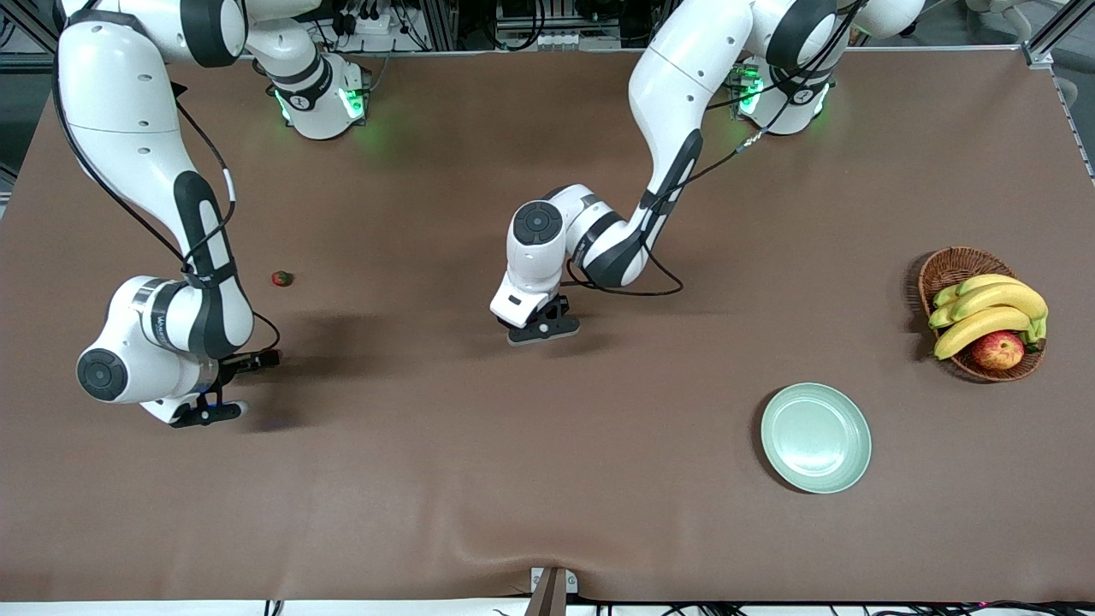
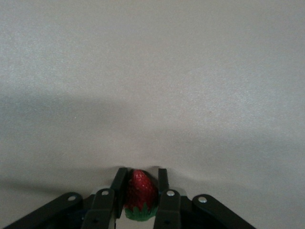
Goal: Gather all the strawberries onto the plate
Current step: 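Grasp the strawberry with the left gripper while the right gripper reaches another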
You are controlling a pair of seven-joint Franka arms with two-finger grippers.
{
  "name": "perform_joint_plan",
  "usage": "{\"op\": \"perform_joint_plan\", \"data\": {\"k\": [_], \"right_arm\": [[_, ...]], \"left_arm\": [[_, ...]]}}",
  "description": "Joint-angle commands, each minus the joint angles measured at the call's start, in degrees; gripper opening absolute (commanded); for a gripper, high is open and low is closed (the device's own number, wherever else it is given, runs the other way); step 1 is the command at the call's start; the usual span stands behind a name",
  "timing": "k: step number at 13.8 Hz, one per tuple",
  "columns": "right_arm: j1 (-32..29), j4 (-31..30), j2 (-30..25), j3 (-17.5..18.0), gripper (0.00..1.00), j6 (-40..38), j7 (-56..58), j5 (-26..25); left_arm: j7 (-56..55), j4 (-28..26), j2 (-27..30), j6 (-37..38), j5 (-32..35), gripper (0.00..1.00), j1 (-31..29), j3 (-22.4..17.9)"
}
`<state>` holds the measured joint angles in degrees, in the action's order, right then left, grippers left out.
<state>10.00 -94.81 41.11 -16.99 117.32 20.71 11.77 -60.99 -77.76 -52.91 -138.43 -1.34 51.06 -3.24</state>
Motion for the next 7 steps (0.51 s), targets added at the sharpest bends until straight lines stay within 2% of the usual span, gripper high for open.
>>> {"op": "perform_joint_plan", "data": {"k": [1, 4, 7], "right_arm": [[0.10, -1.07, -0.77, 0.56, 0.91, -0.33, -0.76, -0.78], [0.36, -1.07, -0.68, 0.73, 0.78, -0.60, -0.76, -0.78], [1.42, -1.16, -0.33, 0.73, 0.64, -0.77, -0.76, -0.78]], "left_arm": [[-1.85, 0.68, 1.74, 4.73, 1.16, 0.00, 0.27, -0.63], [-2.12, 0.77, 8.32, 12.63, 1.07, 0.00, -3.15, -2.46], [-1.77, 0.59, 15.18, 20.10, 1.34, 0.00, -9.38, -3.53]]}}
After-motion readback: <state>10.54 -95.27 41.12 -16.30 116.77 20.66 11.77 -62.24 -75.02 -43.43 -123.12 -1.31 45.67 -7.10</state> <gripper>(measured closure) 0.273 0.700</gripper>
